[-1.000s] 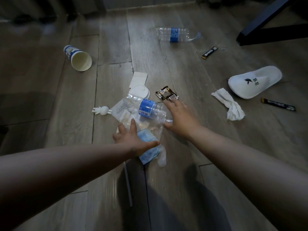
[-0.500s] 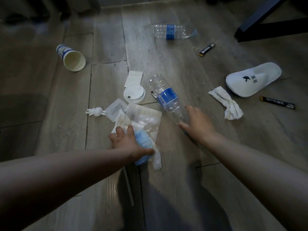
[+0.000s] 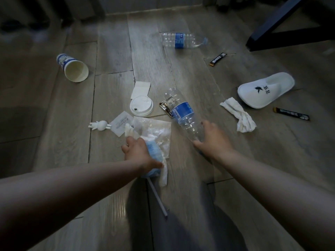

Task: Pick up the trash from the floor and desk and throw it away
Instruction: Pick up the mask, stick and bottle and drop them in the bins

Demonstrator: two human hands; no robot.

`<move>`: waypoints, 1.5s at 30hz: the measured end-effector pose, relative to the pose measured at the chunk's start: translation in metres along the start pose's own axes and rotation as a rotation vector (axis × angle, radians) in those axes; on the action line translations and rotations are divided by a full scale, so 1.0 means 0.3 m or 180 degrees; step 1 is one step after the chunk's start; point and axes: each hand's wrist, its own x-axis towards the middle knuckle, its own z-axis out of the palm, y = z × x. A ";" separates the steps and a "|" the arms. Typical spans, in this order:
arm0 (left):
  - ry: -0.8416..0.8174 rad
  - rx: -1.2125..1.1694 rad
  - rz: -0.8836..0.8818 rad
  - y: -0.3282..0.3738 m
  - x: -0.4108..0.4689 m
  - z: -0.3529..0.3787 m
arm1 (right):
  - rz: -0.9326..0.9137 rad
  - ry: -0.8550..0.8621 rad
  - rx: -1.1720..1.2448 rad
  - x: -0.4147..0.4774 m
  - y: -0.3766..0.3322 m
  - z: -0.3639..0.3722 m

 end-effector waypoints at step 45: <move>-0.0768 -0.1232 0.0325 0.076 -0.007 -0.104 | 0.0090 -0.0001 0.0793 -0.103 0.077 -0.083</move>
